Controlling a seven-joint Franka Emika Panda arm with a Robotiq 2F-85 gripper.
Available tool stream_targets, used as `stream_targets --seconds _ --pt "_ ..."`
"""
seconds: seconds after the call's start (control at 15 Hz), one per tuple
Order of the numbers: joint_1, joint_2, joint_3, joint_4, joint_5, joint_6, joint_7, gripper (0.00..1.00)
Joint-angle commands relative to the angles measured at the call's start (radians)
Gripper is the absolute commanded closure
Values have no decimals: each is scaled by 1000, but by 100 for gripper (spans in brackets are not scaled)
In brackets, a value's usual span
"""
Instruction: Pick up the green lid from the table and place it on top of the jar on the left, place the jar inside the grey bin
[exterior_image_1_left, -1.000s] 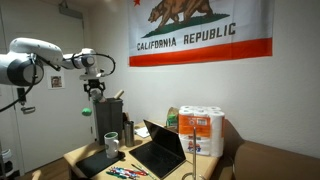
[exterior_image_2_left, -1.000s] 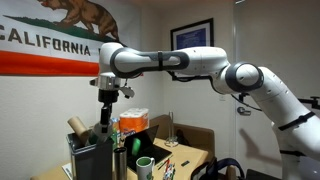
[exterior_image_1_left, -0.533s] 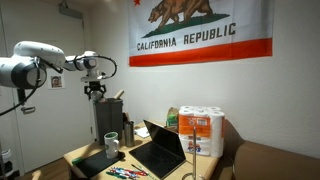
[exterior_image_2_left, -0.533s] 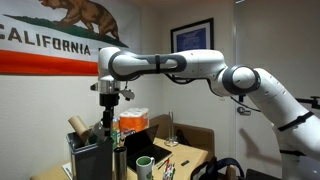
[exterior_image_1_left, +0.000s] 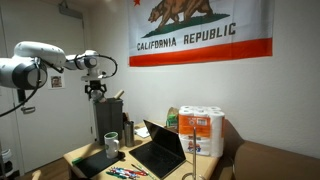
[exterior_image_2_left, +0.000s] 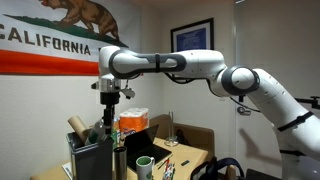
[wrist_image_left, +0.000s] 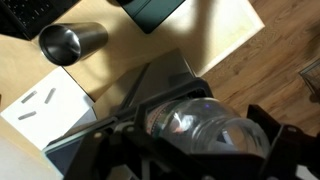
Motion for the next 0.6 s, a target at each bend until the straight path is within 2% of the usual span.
stream_targets --seconds 0.0,0.53 --pt "-21 -9 13 34 28 -64 -39 0" --pt "-40 -74 28 119 52 -165 -133 0"
